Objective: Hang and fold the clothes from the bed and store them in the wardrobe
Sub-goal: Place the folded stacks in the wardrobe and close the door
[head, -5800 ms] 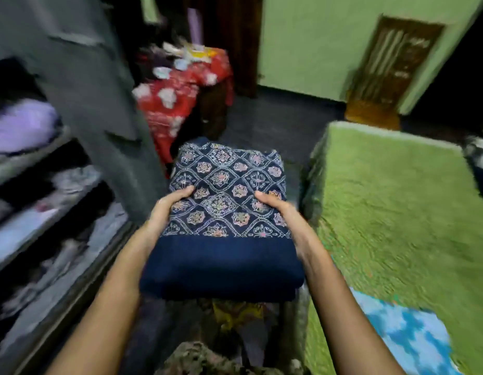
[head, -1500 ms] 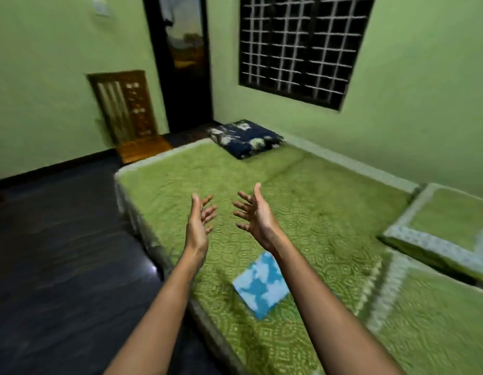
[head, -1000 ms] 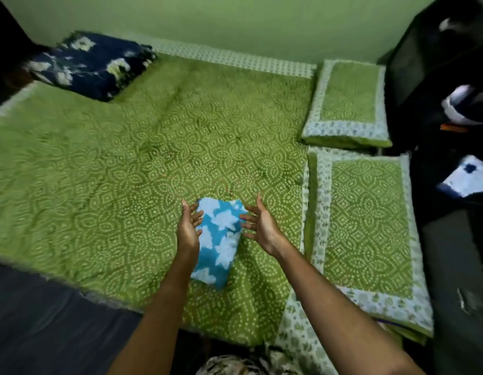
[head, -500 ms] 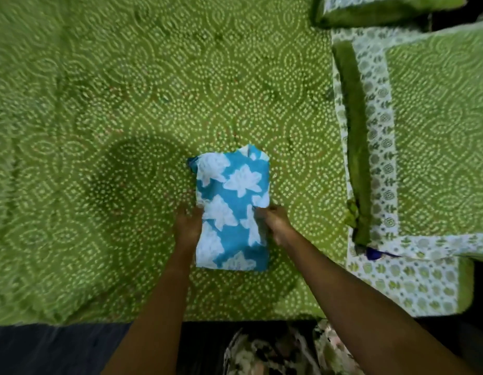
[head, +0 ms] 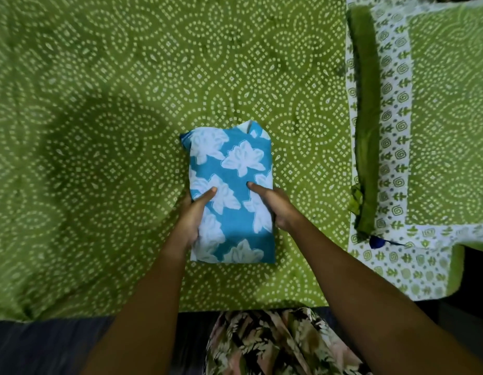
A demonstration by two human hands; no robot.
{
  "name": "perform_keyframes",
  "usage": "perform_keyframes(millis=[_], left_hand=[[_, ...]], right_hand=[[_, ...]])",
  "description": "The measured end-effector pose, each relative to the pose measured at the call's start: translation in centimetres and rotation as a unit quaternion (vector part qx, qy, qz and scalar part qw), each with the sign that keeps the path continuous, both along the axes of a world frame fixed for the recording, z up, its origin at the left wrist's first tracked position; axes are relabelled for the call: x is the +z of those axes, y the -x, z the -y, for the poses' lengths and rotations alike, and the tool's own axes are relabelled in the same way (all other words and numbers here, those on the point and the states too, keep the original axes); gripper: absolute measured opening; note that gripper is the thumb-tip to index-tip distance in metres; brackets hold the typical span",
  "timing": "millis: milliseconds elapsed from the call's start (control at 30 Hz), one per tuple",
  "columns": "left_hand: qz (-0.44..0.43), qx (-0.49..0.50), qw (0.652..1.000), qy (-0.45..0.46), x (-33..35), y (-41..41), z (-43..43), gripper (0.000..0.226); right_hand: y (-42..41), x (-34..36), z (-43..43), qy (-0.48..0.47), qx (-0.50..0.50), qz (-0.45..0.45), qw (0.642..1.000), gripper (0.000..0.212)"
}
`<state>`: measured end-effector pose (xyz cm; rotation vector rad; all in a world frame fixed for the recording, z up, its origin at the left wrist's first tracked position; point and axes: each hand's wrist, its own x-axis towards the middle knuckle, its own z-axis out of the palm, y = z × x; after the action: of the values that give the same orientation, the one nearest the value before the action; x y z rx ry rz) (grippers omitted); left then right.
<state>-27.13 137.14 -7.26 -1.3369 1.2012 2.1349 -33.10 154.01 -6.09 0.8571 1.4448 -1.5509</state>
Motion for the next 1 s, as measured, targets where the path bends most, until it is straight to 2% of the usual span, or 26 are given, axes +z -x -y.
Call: perform_keyframes(millis=[100, 300, 367, 500, 633, 800, 1000], left_hand=[[-0.040, 0.042, 0.996, -0.064, 1.0, -0.7, 0.0, 0.051], [-0.074, 0.087, 0.988, -0.102, 5.5, -2.6, 1.3, 0.048], [-0.073, 0.115, 0.988, -0.079, 7.6, -4.0, 1.6, 0.051], [-0.097, 0.183, 0.978, -0.021, 11.9, -5.9, 0.7, 0.030], [-0.128, 0.243, 0.961, 0.040, 16.3, -9.4, -1.6, 0.045], [-0.140, 0.370, 0.910, 0.124, 23.1, -15.0, -6.7, 0.040], [-0.157, 0.515, 0.812, 0.225, 31.9, -24.2, -14.7, 0.039]], right_hand=[[0.2, 0.8, -0.1, 0.059, -0.009, 0.019, 0.998, 0.042], [0.4, 4.7, 2.0, 0.157, 0.052, 0.027, 0.986, 0.046], [0.0, 6.6, 2.8, 0.174, 0.085, 0.014, 0.981, 0.051], [-0.5, 10.0, 3.1, 0.194, 0.127, -0.044, 0.972, 0.041], [-1.7, 14.9, 2.9, 0.208, 0.208, -0.104, 0.950, 0.035], [-4.6, 21.5, 1.3, 0.239, 0.326, -0.154, 0.902, 0.034], [-11.8, 30.5, -0.8, 0.324, 0.462, -0.162, 0.809, 0.030]])
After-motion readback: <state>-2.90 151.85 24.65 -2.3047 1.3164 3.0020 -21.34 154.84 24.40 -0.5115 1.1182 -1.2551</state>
